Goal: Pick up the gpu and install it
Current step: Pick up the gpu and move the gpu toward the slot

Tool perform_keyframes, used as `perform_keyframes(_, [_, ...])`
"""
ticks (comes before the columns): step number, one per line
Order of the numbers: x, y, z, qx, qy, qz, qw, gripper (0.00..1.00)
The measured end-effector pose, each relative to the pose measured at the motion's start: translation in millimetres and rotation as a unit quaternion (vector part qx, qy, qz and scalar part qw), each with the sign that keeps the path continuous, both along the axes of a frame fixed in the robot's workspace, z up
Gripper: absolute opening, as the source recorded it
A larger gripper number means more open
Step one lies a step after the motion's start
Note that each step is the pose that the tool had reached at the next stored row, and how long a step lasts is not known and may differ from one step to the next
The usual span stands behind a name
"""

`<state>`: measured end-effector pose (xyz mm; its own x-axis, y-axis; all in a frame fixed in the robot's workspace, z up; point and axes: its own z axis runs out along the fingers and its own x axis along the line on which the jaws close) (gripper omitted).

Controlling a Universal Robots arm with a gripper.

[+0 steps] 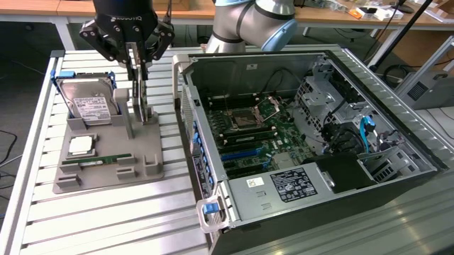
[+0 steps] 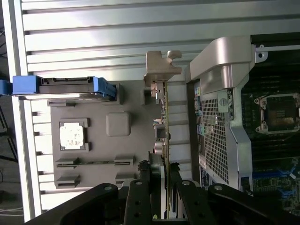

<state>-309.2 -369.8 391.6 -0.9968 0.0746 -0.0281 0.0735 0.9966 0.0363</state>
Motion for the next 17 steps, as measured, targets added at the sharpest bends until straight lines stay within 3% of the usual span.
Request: perform_keyframes(17, [0.0, 0.0, 9.3, 0.0000, 0.0000, 0.000, 1.0000, 0.27])
